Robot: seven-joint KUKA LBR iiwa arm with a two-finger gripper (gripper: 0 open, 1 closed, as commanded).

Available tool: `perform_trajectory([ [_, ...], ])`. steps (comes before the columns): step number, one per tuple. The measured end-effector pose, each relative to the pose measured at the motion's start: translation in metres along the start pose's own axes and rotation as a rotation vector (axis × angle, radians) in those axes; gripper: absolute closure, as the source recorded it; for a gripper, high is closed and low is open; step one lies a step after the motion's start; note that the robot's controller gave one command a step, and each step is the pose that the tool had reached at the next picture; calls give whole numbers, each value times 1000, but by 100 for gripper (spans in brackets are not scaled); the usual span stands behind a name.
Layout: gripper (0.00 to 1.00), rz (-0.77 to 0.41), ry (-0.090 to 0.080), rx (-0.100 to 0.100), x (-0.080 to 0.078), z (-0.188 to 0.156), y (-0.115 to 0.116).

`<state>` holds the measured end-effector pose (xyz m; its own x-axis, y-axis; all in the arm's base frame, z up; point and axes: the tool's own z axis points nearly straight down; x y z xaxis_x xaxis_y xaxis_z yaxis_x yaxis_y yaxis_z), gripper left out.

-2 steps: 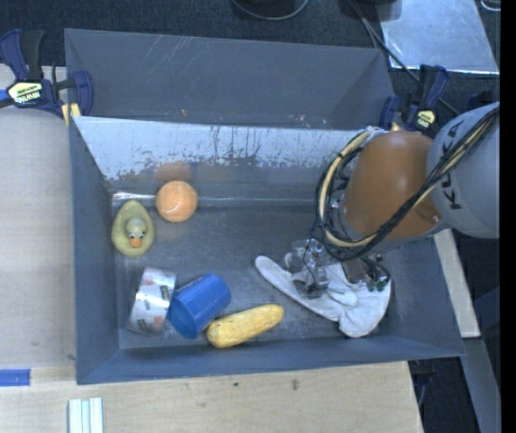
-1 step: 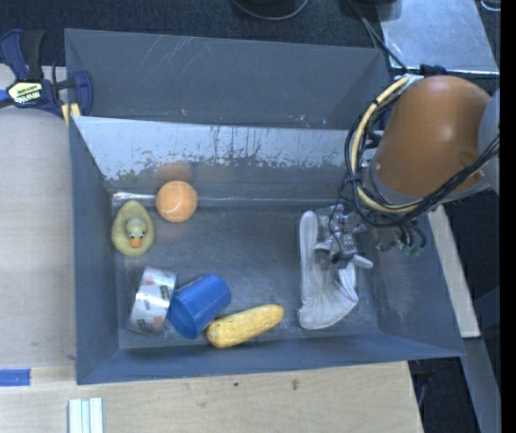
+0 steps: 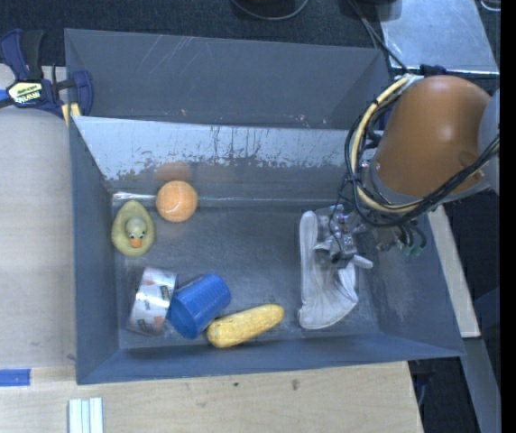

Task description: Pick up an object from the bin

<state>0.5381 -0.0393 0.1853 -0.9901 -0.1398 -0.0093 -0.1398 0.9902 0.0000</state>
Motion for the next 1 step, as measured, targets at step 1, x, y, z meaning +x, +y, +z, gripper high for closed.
perform_trajectory([
  [1, 100, 5, 8, -2, 2, -38, 1],
])
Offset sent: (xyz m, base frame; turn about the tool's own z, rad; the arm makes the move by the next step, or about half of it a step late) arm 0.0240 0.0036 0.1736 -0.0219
